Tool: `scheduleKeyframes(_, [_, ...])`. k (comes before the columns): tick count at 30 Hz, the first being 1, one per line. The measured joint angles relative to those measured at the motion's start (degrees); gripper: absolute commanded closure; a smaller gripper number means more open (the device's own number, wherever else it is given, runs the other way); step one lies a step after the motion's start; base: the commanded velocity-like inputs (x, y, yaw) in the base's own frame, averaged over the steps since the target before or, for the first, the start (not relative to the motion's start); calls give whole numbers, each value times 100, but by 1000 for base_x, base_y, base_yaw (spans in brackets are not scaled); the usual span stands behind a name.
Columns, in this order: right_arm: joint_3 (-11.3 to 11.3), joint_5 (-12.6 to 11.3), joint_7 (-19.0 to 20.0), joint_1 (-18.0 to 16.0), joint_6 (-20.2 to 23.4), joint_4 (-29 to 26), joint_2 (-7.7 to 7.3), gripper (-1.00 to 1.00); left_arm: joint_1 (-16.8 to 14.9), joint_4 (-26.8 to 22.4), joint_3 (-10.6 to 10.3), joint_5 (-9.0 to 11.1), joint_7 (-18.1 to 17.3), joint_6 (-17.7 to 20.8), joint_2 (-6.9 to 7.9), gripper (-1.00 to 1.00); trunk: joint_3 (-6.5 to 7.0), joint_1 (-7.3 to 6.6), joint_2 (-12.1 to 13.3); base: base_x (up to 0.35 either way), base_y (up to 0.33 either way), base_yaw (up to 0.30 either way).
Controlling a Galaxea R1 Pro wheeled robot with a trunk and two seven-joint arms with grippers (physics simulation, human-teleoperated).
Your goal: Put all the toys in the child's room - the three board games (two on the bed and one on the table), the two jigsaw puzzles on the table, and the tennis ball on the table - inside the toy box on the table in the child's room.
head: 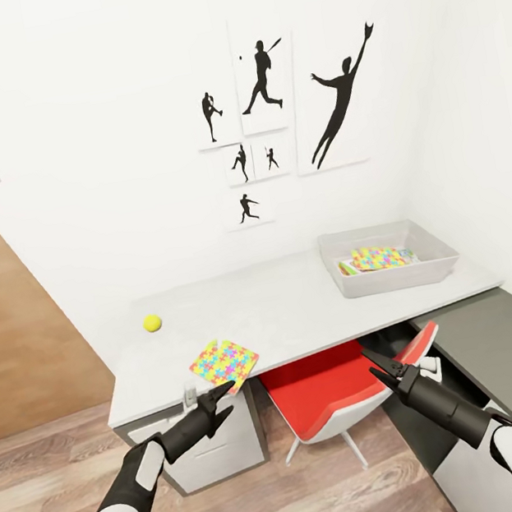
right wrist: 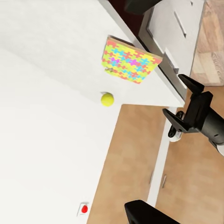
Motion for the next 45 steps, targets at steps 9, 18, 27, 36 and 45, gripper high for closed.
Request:
scheduleKeyframes(9, [-3, 1, 0, 0, -3, 1, -9, -100, 0, 136, 65, -7, 72, -37, 1, -100, 0, 1, 0, 8, 0, 0])
scheduleKeyframes(18, [-2, 0, 0, 0, -8, 2, -9, -100, 0, 179, 546, 2, 529, -88, 18, -100, 0, 1, 0, 0, 0, 0])
scheduleKeyframes(27, [-8, 3, 0, 0, -9, 2, -12, -100, 0, 181, 620, 6, 564, -65, 53, -100, -72, 88, -159, 0, 0, 0])
scheduleKeyframes(36, [-9, 2, 0, 0, -7, 2, -18, -100, 0, 180, 627, 3, 542, -48, 88, -100, -181, 221, -403, 0, 0, 0])
scheduleKeyframes(45, [-1, 9, 0, 0, -9, 2, -11, -100, -1, 180, 629, 3, 531, -51, 89, -100, -288, 352, -642, 0, 0, 0])
